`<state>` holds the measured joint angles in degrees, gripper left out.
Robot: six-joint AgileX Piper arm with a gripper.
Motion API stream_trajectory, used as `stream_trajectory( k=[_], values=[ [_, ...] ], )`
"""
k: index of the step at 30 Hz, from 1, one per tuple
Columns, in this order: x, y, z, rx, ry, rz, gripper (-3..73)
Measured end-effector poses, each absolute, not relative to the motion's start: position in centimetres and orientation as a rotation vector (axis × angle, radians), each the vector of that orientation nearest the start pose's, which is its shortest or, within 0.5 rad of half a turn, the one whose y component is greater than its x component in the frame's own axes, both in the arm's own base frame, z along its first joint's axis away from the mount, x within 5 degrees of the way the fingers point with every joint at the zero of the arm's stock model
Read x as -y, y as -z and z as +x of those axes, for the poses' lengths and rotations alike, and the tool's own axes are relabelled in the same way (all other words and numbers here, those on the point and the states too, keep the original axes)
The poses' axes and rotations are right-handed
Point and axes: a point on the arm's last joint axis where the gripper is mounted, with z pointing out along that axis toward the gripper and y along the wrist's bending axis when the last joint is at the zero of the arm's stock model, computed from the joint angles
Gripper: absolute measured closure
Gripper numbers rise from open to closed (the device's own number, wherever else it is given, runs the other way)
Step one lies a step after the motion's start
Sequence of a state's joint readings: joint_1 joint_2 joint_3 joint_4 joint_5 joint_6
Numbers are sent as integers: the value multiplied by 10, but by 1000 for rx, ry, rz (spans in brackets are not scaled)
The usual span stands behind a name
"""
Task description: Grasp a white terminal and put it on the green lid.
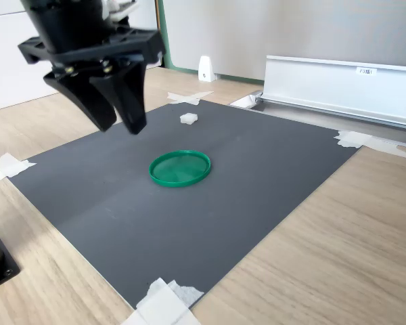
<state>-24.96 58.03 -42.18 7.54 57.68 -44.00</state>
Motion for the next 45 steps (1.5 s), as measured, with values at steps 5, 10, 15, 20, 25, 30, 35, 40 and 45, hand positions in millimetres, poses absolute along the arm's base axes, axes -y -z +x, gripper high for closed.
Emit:
stream_trajectory(
  k=[5,10,15,20,25,30,35,40,45],
  values=[
    [62,-296,167,-2656,138,-360,145],
    [63,-309,195,-2644,146,-446,143],
    [45,-317,238,-2658,136,-565,143],
    [23,-327,278,-2683,80,-521,143],
    [-1,-334,309,-2687,20,-491,143],
    [-26,-326,329,-2702,-53,-424,143],
    [-40,-315,344,-2679,-101,-329,143],
    [-43,-309,353,-2646,-113,-301,143],
    [-60,-288,361,-2702,-133,-358,145]
  ],
)
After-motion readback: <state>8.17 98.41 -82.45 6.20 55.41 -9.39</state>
